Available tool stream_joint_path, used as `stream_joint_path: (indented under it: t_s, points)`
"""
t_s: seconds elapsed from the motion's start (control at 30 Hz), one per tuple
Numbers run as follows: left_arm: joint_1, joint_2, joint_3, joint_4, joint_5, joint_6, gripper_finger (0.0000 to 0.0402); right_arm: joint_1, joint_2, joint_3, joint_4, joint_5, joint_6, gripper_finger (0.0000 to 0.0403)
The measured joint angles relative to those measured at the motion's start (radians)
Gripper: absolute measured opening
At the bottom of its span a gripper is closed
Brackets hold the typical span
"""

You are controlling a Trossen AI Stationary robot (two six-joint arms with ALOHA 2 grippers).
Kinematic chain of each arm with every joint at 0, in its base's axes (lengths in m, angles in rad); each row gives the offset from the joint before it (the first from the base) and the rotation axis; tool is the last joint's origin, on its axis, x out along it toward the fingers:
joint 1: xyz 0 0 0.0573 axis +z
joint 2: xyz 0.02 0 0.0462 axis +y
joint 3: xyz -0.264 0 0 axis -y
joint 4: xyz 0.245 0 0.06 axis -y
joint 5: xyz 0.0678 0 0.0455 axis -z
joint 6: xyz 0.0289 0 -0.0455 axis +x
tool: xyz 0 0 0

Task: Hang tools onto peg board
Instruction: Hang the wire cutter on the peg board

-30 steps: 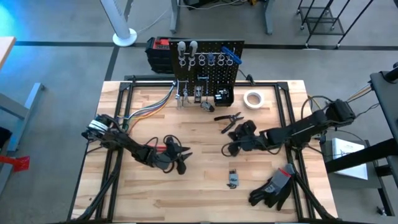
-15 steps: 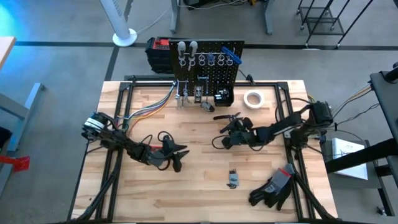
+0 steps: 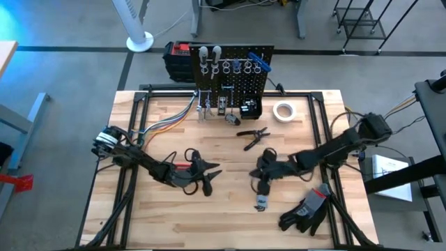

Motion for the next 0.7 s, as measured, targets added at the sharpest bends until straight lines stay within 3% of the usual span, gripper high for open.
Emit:
stream_joint_path:
  t_s: [0.23,0.43,0.57,0.7]
  points:
    - [0.010,0.000,0.042,-0.091,-0.002,-0.005,0.0116,0.000,-0.111,-0.005,-0.267,0.280,-0.113,0.0006]
    - [0.015,0.000,0.041,-0.099,-0.006,-0.019,0.0116,-0.132,-0.103,-0.007,-0.287,0.289,-0.216,0.0067]
    - [0.026,0.000,0.041,-0.100,-0.010,-0.020,0.0116,-0.220,-0.067,-0.008,-0.269,0.418,-0.134,0.0111]
    - [0.026,0.000,0.041,-0.114,-0.011,-0.026,0.0116,-0.290,-0.028,-0.010,-0.266,0.347,-0.122,0.0124]
